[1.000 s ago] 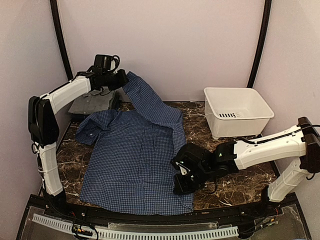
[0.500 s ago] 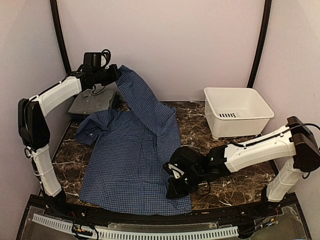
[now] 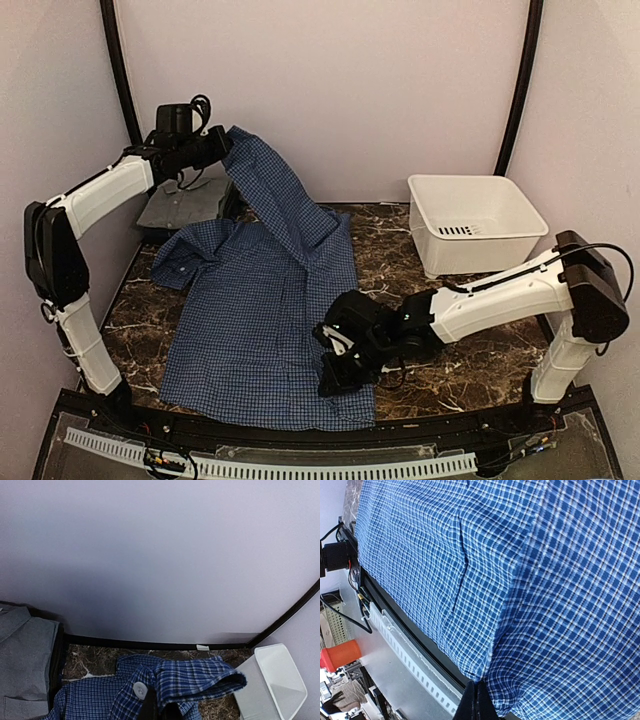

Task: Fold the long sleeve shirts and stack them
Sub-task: Fold the flattened shirt at the center of the board.

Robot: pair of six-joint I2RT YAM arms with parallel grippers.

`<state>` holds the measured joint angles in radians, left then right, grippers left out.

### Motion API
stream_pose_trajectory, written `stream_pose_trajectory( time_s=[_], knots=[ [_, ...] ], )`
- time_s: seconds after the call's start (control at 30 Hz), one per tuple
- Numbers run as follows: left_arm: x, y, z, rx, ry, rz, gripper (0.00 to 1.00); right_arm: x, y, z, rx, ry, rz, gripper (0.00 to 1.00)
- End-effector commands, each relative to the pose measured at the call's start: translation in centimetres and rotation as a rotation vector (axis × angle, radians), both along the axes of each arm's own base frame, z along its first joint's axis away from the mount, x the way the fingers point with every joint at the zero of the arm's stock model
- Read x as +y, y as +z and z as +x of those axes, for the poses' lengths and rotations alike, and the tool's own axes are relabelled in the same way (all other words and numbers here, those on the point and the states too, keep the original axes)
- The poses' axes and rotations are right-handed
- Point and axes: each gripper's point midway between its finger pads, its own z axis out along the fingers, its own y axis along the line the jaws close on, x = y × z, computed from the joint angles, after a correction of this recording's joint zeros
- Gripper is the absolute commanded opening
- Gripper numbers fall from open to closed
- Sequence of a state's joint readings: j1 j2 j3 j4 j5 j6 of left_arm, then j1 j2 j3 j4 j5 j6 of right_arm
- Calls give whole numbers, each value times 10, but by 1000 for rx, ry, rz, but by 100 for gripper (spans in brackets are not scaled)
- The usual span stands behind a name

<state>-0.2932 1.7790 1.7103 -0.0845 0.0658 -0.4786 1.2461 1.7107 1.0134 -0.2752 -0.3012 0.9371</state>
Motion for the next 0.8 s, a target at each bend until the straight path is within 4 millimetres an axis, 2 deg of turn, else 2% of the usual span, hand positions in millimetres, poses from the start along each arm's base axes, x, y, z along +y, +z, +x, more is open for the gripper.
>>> stream_pose_trajectory(
  time_s=[0.0,0.13,0.43,0.47,0.5,0.53,0.67,0.7,0.73,0.77],
  knots=[
    [18,-55,14,141,62,40,0,19,11,8,6,9,58,0],
    [17,-71,18,178,62,49,0,28,11,7,20,29,72,0],
    [12,-59,15,162,35,19,0,28,0,2,58,41,75,0],
    [13,-50,12,145,32,9,0,28,-1,1,62,41,78,0],
    [13,-54,8,152,30,2,0,27,-2,0,65,42,79,0],
    [14,-38,3,114,31,-14,0,27,-2,0,65,42,83,0],
    [29,-14,-20,47,87,-47,0,26,-8,-1,71,46,78,0],
    [33,-12,-29,42,95,-55,0,26,-9,-2,73,48,77,0],
    [37,-20,-33,44,116,-53,0,25,-11,-2,74,48,76,0],
    [42,-9,-39,14,128,-62,0,26,-11,-2,76,48,77,0]
  ],
)
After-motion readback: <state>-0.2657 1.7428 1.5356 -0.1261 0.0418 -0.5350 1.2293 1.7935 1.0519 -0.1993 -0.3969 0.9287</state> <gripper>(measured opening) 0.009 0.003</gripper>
